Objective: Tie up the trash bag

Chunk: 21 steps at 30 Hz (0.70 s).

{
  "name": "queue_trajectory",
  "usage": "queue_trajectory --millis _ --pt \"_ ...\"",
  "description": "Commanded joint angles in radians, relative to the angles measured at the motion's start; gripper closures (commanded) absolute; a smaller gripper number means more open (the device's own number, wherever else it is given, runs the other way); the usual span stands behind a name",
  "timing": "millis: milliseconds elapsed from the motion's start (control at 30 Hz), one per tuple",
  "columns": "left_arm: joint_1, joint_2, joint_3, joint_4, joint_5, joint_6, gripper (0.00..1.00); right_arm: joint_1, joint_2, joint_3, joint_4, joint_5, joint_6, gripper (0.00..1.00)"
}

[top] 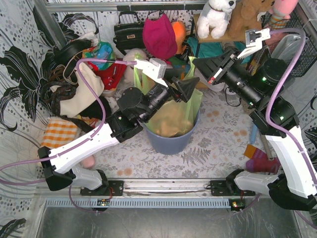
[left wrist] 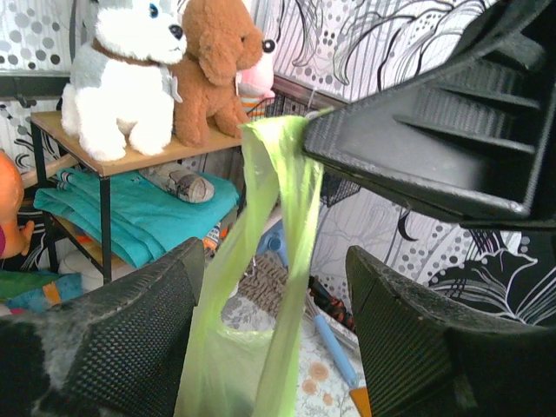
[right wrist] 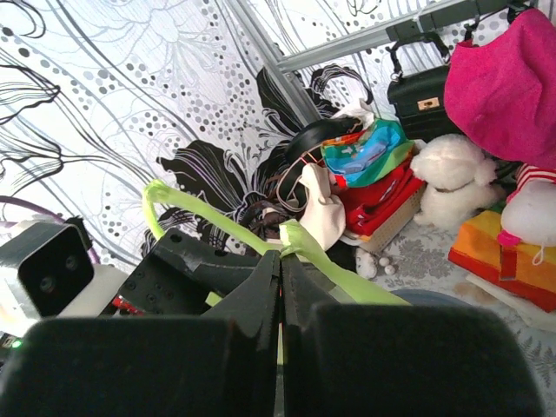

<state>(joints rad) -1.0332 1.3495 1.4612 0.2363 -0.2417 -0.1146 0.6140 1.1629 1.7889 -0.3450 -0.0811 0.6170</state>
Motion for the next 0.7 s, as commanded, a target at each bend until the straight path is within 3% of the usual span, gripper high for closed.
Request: queue_trajectory --millis 0,133,300,467,667 --pt "-0.004 0.017 0.005 0.116 -0.046 0.016 0.24 -0.001 -0.035 -0.016 0.087 -0.036 0.034 1.0" --pt "-0.003 0.051 0.038 0.134 -0.054 0.04 0.21 -0.002 -0.038 -0.022 0.087 -0.046 0.043 1.0" --pt "-0.002 0.063 0.042 0.184 0.048 0.09 0.19 -0.002 -0.047 -0.03 0.082 -0.047 0.044 1.0" --pt "0.025 0.038 -0.008 0.262 0.249 0.103 0.19 -0.001 -0.061 -0.045 0.076 -0.042 0.044 1.0" --pt "0.158 0.035 -0.028 0.328 0.522 -0.054 0.18 -0.003 -0.08 -0.065 0.072 -0.036 0.044 1.0"
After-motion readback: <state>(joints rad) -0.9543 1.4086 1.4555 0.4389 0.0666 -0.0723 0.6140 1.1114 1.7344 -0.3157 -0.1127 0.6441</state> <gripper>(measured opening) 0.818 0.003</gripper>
